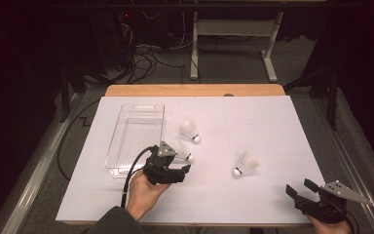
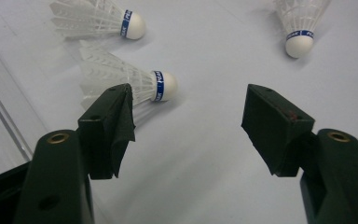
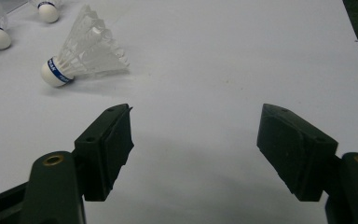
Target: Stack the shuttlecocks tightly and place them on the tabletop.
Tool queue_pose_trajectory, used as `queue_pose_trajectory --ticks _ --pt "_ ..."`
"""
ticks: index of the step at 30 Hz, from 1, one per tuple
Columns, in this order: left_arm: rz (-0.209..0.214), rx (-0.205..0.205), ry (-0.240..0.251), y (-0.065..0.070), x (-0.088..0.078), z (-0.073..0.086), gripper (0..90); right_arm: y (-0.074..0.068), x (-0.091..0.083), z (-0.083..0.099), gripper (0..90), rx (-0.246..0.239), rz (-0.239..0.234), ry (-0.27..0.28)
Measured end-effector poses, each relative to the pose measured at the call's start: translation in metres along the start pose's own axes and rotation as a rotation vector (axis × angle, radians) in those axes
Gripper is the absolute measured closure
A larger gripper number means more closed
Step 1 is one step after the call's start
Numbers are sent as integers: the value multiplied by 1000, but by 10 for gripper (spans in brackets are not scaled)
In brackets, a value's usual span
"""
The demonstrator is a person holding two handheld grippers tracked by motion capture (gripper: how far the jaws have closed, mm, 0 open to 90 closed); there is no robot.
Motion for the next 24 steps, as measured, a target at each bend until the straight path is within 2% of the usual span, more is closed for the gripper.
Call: queue_pose_trajectory --ticks 8,16,24 --pt "-51 5 -48 -5 3 -14 345 0 0 0 268 0 -3 3" --pt "-46 -10 -91 -9 8 -28 341 0 0 0 268 3 -5 5" --pt "-53 -50 -111 -15 12 -39 341 0 0 0 267 3 -7 7"
Point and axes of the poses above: each handheld gripper's, and its own axes: x roughly forward along the jaws, z roughly out of its underside, y roughly to its right, the point moved 3 cm from there along x, roughly forward along the jaws, and after that the axes turned 6 degrees about -x, right-handed, at the moved point
